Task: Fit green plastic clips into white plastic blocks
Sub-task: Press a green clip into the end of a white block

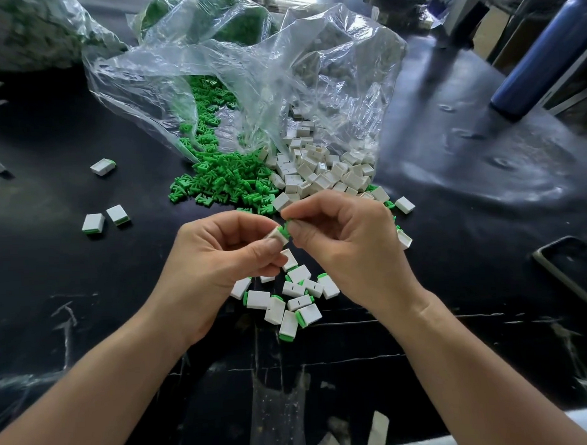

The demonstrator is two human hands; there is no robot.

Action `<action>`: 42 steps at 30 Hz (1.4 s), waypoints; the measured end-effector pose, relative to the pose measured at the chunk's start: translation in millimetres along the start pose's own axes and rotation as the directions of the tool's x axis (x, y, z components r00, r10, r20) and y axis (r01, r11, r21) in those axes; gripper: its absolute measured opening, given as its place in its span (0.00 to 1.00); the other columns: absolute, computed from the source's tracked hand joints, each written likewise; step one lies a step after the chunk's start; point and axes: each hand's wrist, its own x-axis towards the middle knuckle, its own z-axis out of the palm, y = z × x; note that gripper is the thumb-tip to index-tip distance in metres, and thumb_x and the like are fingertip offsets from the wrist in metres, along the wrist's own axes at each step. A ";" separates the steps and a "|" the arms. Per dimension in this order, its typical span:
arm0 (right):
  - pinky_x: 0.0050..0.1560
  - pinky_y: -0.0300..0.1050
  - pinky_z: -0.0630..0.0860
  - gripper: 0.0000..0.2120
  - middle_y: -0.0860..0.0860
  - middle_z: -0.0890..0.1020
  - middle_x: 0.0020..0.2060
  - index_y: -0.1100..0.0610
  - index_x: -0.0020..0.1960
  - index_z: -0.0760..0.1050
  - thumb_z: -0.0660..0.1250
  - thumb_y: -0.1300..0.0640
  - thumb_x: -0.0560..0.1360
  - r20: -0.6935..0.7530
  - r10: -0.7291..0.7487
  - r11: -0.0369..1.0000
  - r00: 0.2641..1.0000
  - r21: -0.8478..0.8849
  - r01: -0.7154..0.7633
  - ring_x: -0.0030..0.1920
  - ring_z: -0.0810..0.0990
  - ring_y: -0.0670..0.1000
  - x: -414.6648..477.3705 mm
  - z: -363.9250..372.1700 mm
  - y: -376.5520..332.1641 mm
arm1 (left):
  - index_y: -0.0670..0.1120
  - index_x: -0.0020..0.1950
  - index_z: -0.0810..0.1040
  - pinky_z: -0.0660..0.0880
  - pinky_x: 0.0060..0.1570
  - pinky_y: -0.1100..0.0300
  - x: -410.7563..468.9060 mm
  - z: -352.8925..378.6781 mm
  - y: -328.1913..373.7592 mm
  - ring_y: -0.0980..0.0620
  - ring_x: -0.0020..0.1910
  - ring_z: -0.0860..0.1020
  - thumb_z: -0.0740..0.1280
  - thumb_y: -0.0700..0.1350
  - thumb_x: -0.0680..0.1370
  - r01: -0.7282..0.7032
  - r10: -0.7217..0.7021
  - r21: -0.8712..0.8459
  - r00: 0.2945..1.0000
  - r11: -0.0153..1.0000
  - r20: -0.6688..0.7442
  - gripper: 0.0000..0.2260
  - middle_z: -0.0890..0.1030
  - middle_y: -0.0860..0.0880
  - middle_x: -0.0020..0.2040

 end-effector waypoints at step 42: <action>0.33 0.37 0.69 0.17 0.50 0.74 0.31 0.57 0.38 0.73 0.59 0.43 0.67 0.610 0.328 0.734 0.721 0.316 -0.601 0.31 0.71 0.46 -1.2 -0.8 -12.0 | 0.54 0.42 0.84 0.79 0.38 0.54 -3.3 -5.6 -7.4 0.48 0.38 0.80 0.74 0.46 0.65 -0.439 0.425 0.172 0.898 0.882 0.111 0.07 0.82 0.48 0.41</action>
